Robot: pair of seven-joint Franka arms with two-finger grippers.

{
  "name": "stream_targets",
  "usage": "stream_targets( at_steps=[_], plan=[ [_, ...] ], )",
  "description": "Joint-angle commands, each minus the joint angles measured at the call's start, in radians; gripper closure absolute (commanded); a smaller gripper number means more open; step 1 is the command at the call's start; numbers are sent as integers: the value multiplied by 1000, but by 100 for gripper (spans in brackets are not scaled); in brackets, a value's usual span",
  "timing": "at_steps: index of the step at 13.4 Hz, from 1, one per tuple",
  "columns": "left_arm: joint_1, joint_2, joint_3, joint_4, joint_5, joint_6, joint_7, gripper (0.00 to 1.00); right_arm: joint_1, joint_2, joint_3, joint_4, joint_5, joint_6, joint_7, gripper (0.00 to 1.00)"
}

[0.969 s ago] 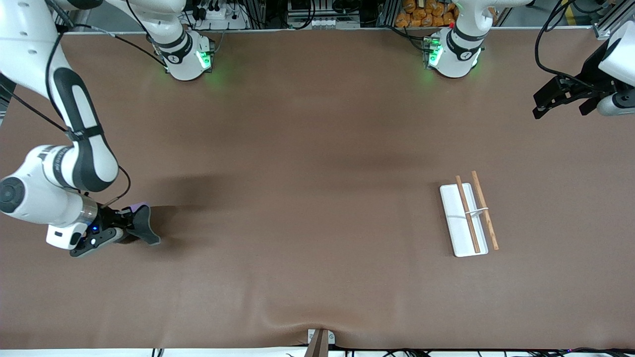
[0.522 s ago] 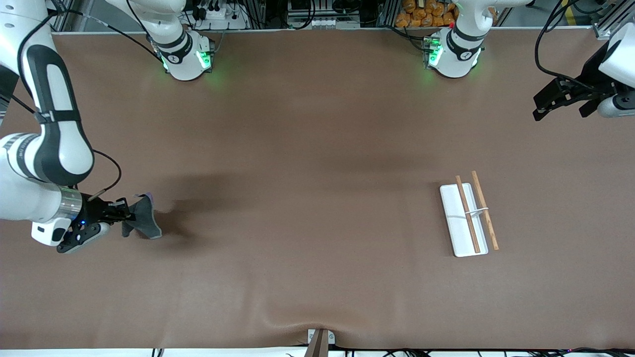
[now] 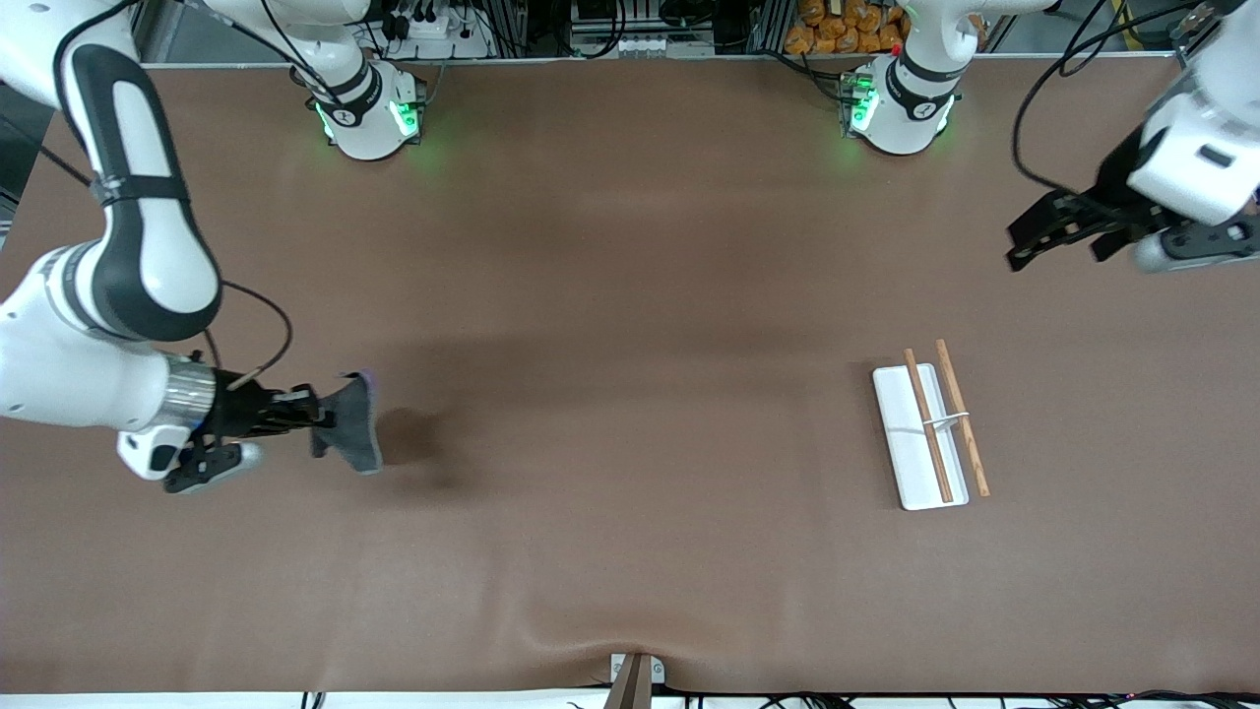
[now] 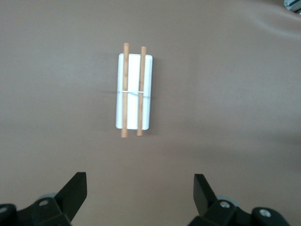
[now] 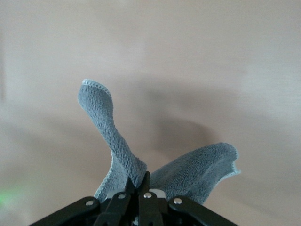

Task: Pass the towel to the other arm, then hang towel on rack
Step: 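Lift the towel with the right gripper while the left gripper approaches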

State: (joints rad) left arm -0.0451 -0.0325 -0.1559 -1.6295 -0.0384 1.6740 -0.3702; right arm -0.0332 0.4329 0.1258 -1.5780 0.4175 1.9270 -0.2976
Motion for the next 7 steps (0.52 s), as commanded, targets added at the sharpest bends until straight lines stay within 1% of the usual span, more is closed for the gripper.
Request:
stream_targets(
  at_steps=[1, 3, 5, 7],
  plan=[
    [-1, 32, -45, 5, -14, 45, -100, 0, 59, -32, -8, -7, 72, -11, 101, 100],
    [-2, 65, -76, 7, -12, 88, -157, 0, 105, -40, -9, 10, 110, -5, 173, 100],
    [-6, 106, -118, 10, 0, 156, -226, 0, 151, -40, -9, 29, 116, 0, 233, 100],
    [-16, 140, -128, 10, 2, 223, -289, 0, 190, -40, -9, 39, 118, 26, 277, 100]
  ],
)
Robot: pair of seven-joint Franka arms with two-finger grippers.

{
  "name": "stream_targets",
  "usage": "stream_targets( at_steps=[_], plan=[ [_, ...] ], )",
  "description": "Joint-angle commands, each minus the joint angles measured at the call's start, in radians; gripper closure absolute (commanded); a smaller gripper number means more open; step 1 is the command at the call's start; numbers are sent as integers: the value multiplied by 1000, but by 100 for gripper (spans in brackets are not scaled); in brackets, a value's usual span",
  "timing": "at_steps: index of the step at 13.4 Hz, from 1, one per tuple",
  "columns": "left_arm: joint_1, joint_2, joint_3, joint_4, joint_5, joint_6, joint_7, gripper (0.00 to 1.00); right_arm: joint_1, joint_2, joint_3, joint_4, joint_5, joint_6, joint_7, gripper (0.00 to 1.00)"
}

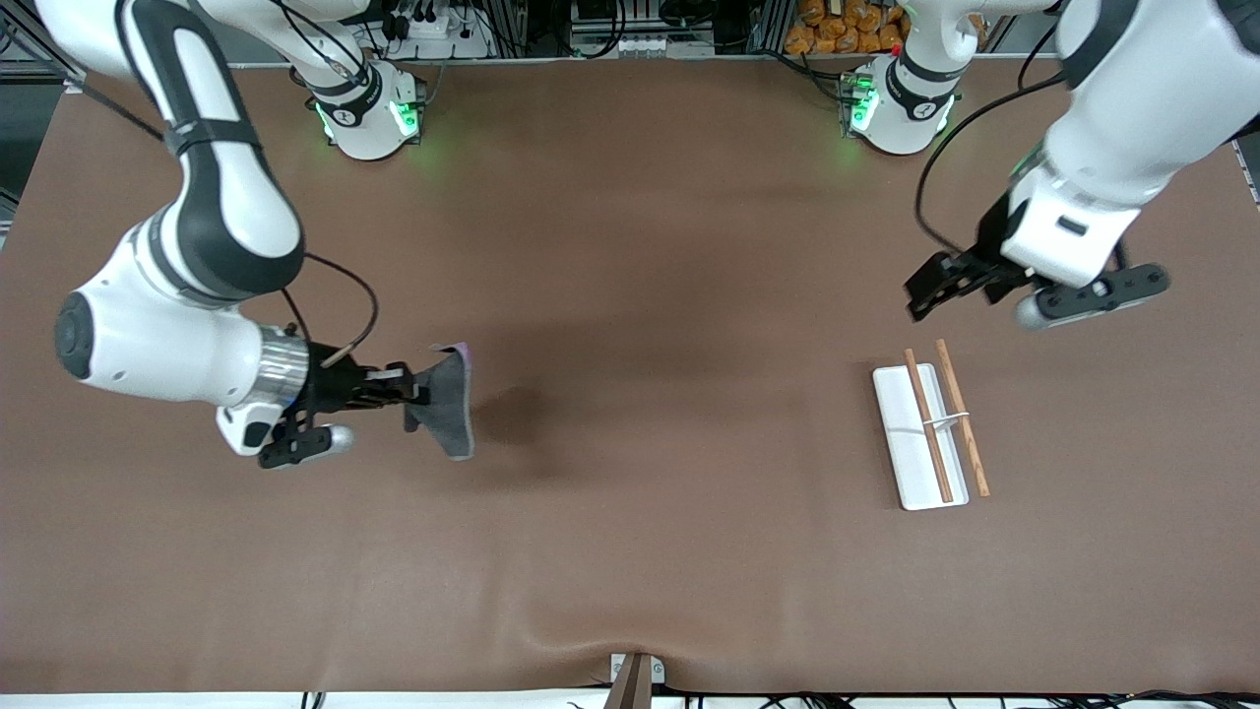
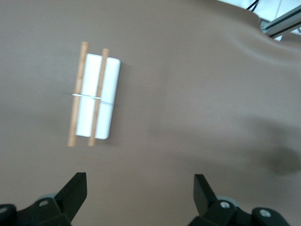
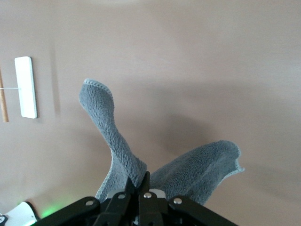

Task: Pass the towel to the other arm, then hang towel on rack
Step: 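Lift the towel with the right gripper while the left gripper approaches, then carry the towel toward the left gripper while the left gripper meets it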

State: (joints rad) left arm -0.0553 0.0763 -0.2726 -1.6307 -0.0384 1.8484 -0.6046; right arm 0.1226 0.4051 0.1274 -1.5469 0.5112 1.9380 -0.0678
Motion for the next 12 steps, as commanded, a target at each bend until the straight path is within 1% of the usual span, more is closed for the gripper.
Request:
stream_targets(
  at_steps=[1, 3, 4, 6, 7, 8, 9, 10, 12],
  plan=[
    [-18, 48, -11, 12, -3, 78, -67, 0, 52, -11, -11, 20, 26, 27, 77, 100],
    [-52, 83, -14, 12, -9, 132, -125, 0, 104, -8, -11, 39, 26, 64, 147, 100],
    [-66, 100, -14, 24, -12, 159, -186, 0, 132, -8, -11, 40, 24, 77, 155, 100],
    [-110, 173, -14, 104, -11, 163, -363, 0, 213, 10, -15, 68, 6, 110, 114, 100],
    [-129, 215, -14, 162, -12, 163, -415, 0, 260, 23, -17, 79, -31, 149, 91, 100],
    [-142, 249, -14, 205, -14, 164, -443, 0, 299, 33, -15, 80, -89, 191, 89, 100],
    [-153, 276, -16, 238, -15, 166, -454, 0, 339, 40, -15, 80, -144, 232, 89, 100],
    [-162, 299, -14, 258, -15, 169, -458, 0, 373, 50, -15, 80, -179, 274, 95, 100],
    [-179, 321, -14, 259, -55, 227, -460, 0, 434, 70, -17, 82, -191, 362, 97, 100]
  ],
)
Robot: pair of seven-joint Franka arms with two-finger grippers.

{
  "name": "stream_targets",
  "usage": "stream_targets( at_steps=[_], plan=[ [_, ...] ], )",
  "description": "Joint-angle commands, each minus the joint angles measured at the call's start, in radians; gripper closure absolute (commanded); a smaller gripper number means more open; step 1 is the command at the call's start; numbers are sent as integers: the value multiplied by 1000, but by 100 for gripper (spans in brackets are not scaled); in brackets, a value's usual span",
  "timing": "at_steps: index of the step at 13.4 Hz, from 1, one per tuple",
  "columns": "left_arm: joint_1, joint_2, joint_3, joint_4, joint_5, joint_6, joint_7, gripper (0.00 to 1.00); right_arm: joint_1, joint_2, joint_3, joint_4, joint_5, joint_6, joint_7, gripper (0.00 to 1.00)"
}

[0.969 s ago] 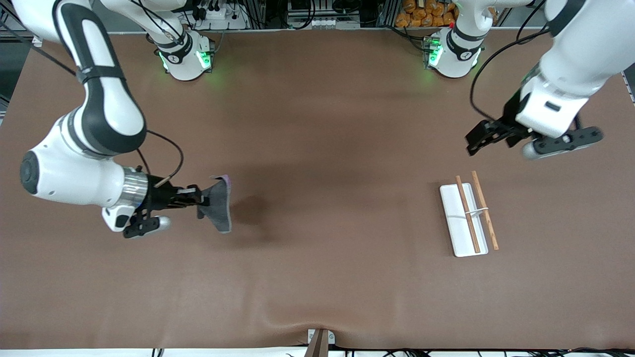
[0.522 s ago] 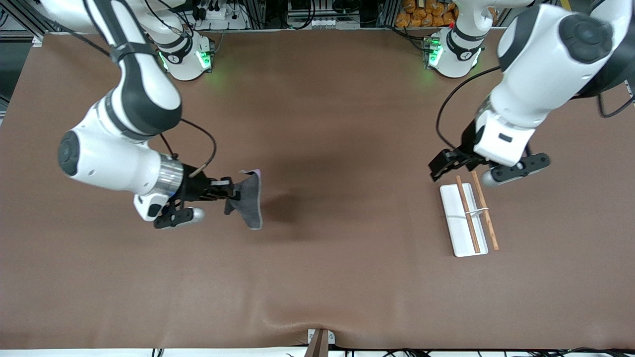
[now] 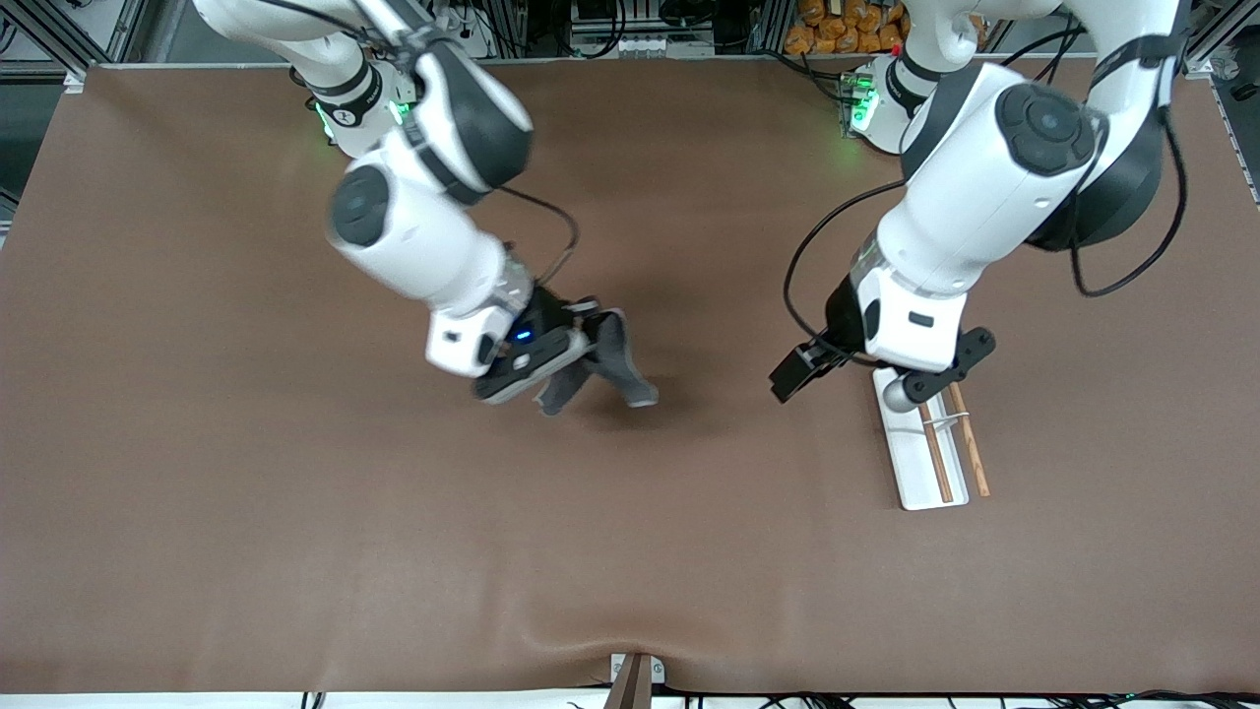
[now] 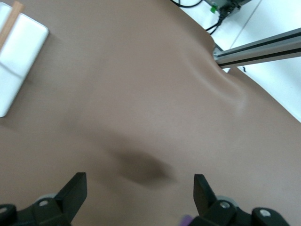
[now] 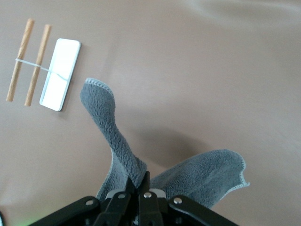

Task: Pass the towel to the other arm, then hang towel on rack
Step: 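Carry the towel toward the left gripper while the left gripper meets it, then grasp the towel with the left gripper beside the right gripper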

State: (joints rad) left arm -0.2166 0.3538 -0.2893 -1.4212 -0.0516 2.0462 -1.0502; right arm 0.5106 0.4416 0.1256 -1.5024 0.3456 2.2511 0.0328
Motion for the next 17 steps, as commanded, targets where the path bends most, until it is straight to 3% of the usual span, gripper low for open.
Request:
stream_targets(
  at_steps=[1, 4, 13, 17],
  plan=[
    [-20, 60, 2, 50, -68, 49, -16, 0, 74, 49, -15, 37, -25, 98, -2, 100],
    [-62, 102, 4, 48, -76, 88, -72, 0, 112, 78, -20, 39, -25, 191, -1, 100],
    [-112, 90, 4, 24, -62, 12, -287, 0, 111, 75, -20, 54, -22, 189, 6, 100],
    [-113, 100, 4, 24, -62, 12, -290, 20, 111, 72, -20, 59, -20, 190, 7, 100]
  ],
)
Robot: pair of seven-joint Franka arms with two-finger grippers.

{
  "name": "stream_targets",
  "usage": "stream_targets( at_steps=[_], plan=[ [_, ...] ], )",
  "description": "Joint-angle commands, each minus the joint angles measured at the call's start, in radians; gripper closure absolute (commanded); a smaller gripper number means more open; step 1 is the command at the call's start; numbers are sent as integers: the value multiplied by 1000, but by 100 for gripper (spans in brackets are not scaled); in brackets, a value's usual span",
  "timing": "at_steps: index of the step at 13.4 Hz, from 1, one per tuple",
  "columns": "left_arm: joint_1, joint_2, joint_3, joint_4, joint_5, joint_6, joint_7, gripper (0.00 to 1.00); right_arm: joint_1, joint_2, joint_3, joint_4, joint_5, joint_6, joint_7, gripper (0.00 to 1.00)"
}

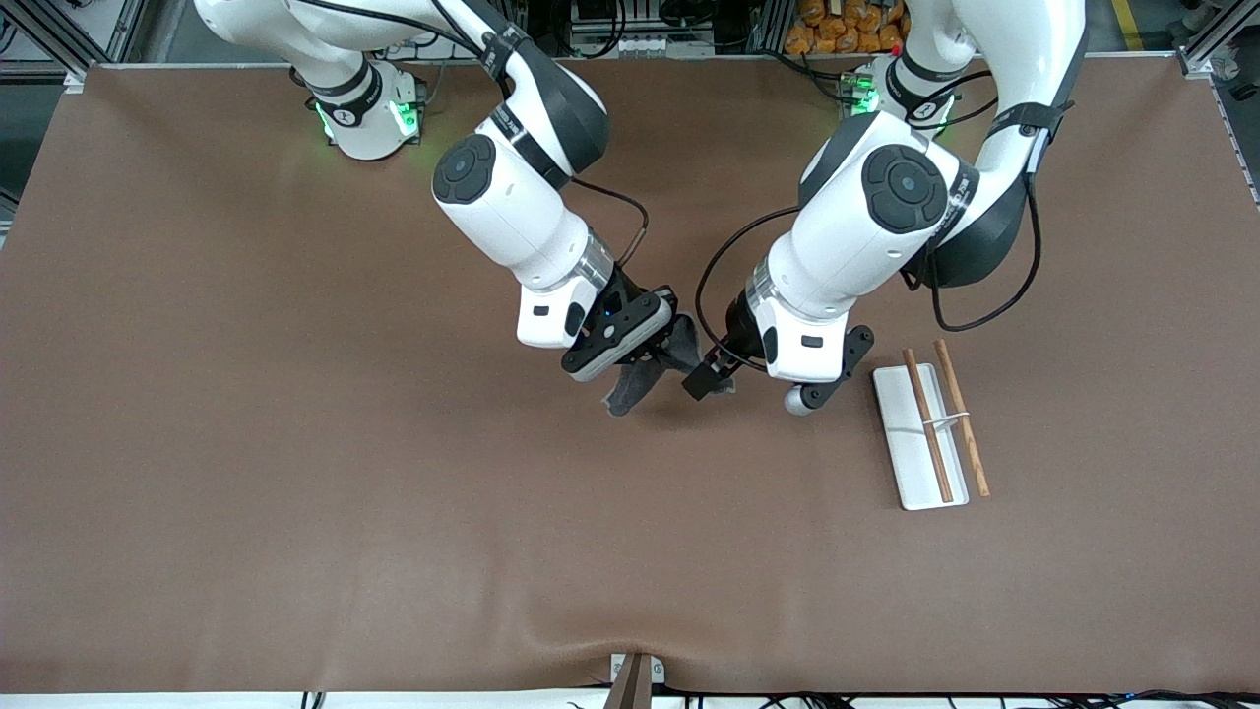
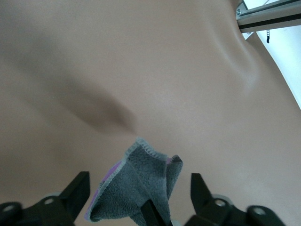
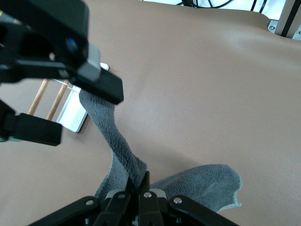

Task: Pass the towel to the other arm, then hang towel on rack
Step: 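Grasp the towel with the left gripper beside the right gripper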

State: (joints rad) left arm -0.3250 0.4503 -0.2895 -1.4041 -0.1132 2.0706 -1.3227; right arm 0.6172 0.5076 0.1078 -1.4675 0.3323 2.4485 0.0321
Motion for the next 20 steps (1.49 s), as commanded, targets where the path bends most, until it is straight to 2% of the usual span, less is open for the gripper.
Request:
stream_targets(
  at_steps=[1, 3, 4, 8, 9, 15, 17, 18, 19, 20],
  plan=[
    [-5, 5, 6, 7, 0, -12, -18, 23, 4, 6, -2, 24, -7, -8, 14, 100],
    [-5, 14, 9, 8, 1, -12, -47, 32, 4, 6, -2, 24, -7, -8, 15, 100],
    [-5, 18, 9, 10, 1, -11, -62, 40, 3, 5, -2, 24, -7, -8, 15, 100],
    [-6, 16, 9, 11, 1, -11, -66, 95, 4, 5, -2, 24, -7, -6, 15, 100],
    [-5, 15, 7, 11, 1, -11, -64, 100, 4, 5, -2, 24, -7, -6, 15, 100],
    [4, -8, 6, 14, 50, -11, -50, 100, 0, 5, -2, 24, -7, -8, 15, 100],
    [21, -36, 15, 14, 49, -12, 11, 100, -4, 5, -2, 24, -7, -8, 15, 99],
    [42, -45, 15, 13, 47, -12, 52, 100, -7, 5, -2, 24, -9, -11, 14, 63],
    [62, -47, 13, 13, 49, -14, 80, 100, -8, 5, -2, 21, -12, -9, 11, 1],
    [69, -50, 15, 13, 49, -20, 111, 100, -10, 2, -3, 18, -15, -11, 9, 0]
  ],
)
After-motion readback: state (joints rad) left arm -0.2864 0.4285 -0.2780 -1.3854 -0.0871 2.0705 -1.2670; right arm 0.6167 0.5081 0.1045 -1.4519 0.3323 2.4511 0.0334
